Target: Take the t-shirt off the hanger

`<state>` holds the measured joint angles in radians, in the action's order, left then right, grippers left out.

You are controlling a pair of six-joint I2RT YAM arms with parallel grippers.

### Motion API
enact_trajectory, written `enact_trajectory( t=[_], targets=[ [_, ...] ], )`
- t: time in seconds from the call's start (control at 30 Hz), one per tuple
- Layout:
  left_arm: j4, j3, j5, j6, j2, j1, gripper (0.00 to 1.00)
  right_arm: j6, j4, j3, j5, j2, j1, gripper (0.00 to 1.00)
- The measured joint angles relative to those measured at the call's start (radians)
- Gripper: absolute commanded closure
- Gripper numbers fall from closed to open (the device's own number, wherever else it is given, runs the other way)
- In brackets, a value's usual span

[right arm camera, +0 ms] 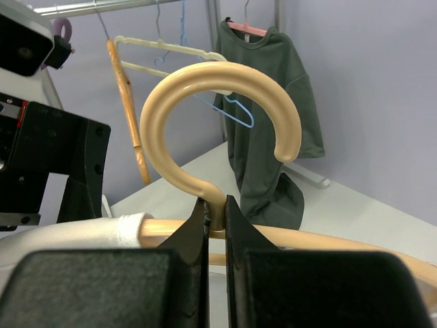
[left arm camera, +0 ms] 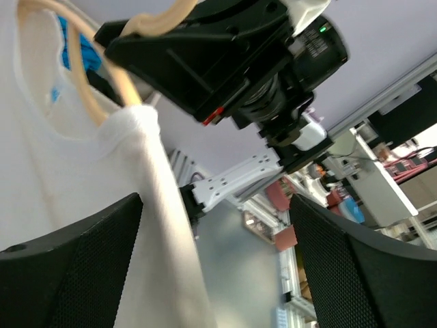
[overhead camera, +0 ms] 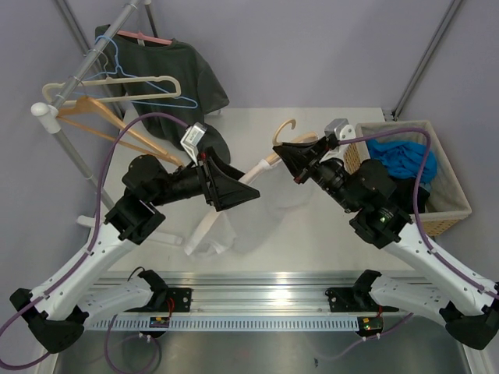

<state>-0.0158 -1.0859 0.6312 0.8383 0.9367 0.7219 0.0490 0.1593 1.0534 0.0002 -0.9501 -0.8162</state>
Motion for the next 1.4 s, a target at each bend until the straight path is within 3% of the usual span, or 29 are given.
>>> enact_trajectory(
  t=[0.23, 0.5, 0.6, 0.7, 0.73, 0.83, 1.03, 1.4],
  targets=[
    [0.195, -0.041, -0.060, -0.188, -0.016, 0.001, 0.08, -0.010, -0.032, -0.006, 0.164, 0.023, 0.000, 1.00],
    [0.359, -0.013, -0.181, -0.355, -0.130, 0.001, 0.18, -0.019, -0.080, 0.002, 0.291, 0.050, 0.000, 1.00],
    [0.386, 0.012, -0.219, -0.388, -0.158, 0.001, 0.38, -0.023, -0.101, 0.033, 0.304, 0.051, 0.000, 1.00],
    [0.392, 0.034, -0.239, -0.412, -0.164, 0.001, 0.63, -0.024, -0.106, 0.050, 0.306, 0.065, 0.000, 1.00],
    [0.397, 0.037, -0.244, -0.416, -0.164, 0.001, 0.83, -0.024, -0.107, 0.052, 0.309, 0.073, 0.000, 1.00],
    [0.388, 0.049, -0.200, -0.445, -0.165, 0.020, 1.00, -0.034, -0.130, 0.060, 0.341, 0.080, 0.001, 1.00],
    [0.415, 0.066, -0.281, -0.430, -0.185, 0.010, 1.00, -0.047, -0.159, 0.115, 0.381, 0.041, 0.010, 1.00],
    [0.505, 0.066, -0.392, -0.423, -0.232, 0.009, 1.00, 0.002, -0.237, 0.183, 0.352, 0.043, 0.221, 1.00]
  ],
)
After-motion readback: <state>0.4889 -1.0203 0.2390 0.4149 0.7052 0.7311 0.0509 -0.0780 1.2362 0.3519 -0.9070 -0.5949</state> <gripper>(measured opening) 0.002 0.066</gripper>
